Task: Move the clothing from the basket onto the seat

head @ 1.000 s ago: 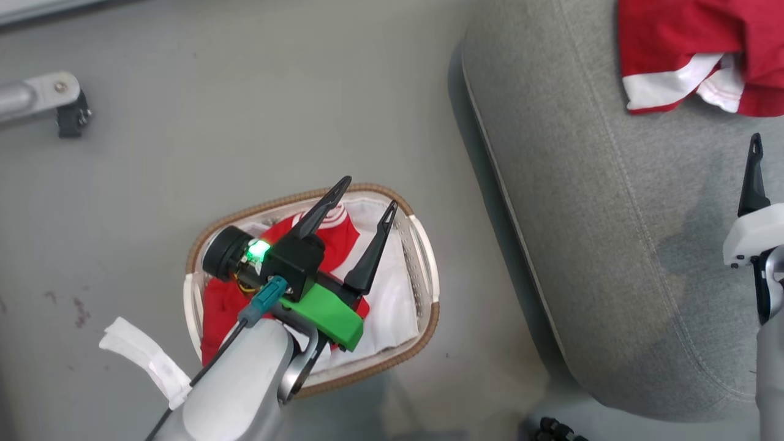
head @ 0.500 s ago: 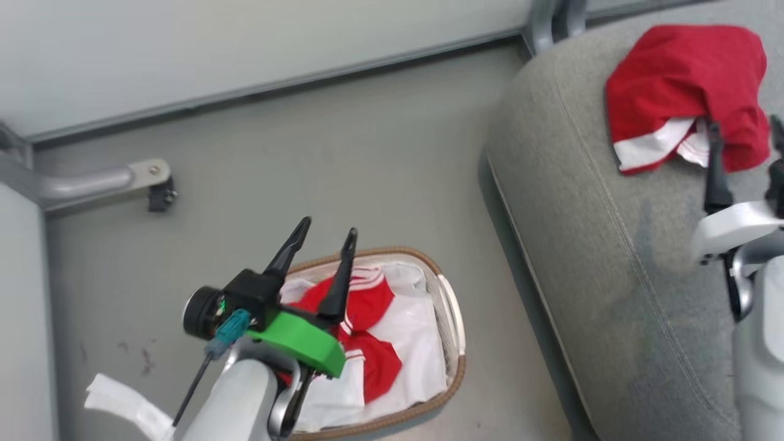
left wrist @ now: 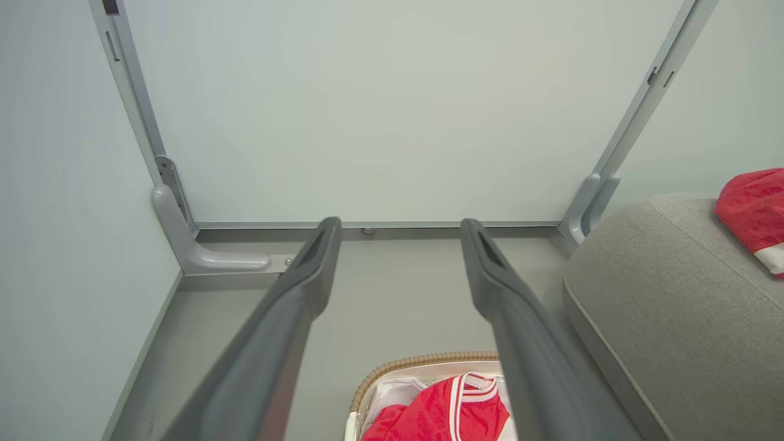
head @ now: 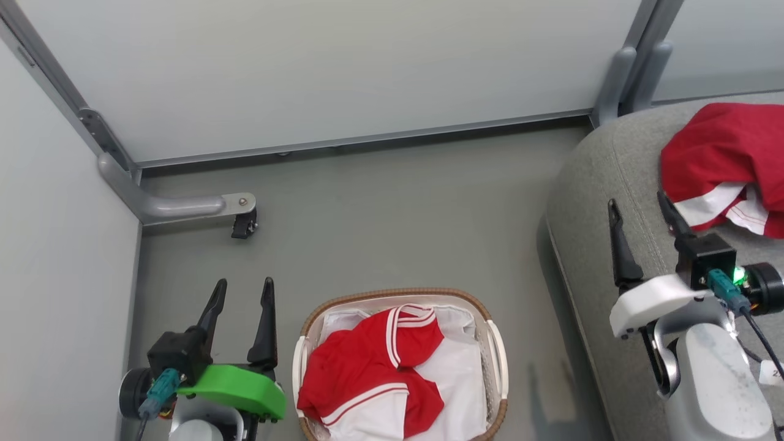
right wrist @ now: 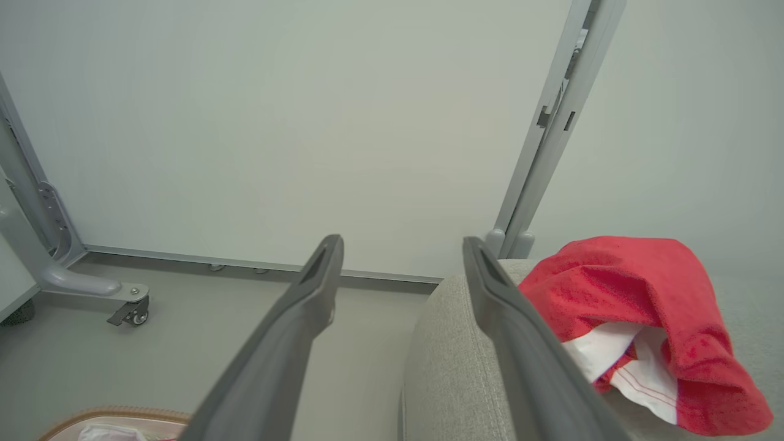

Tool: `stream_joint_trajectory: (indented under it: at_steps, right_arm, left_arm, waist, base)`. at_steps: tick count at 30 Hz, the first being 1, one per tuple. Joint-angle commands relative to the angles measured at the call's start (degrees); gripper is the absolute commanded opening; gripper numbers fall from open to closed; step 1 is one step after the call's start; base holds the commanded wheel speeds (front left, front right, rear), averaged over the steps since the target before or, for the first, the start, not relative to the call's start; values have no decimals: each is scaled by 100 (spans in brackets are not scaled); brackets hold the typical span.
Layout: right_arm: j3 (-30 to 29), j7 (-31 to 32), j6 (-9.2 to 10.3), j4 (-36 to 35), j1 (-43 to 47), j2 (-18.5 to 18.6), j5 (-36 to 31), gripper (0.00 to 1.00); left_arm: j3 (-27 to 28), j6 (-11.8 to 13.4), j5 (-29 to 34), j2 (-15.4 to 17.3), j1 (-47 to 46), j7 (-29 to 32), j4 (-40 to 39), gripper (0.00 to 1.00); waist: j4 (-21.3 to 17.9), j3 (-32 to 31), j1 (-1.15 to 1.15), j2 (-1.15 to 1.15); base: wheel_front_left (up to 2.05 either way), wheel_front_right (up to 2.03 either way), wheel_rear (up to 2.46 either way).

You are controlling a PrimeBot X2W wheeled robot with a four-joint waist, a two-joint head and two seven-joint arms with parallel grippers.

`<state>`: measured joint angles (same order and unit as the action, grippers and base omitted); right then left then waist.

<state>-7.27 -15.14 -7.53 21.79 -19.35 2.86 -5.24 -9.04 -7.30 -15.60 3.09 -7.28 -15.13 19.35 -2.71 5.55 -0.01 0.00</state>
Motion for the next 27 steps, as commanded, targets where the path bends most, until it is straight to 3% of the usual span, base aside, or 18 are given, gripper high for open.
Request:
stream_joint_trajectory:
  at_steps: [1,12,27]
  right_arm:
    - [76,-2,8,-20,192,15,213,100]
    - [308,-2,8,-135,984,15,810,100]
    - [354,-2,8,-55,1029,14,978,100]
  left_arm:
    - [103,6,46,-7,145,-3,-1,100]
    - [249,-12,-97,-17,607,-3,113,100]
    - [145,-16,-169,-18,544,-3,185,100]
  waist:
    - [247,-261,1,0]
    - [324,-479,1,0]
    - [277,-455,1,0]
  base:
    - [0,0,0]
    - [0,0,0]
    - [0,0,0]
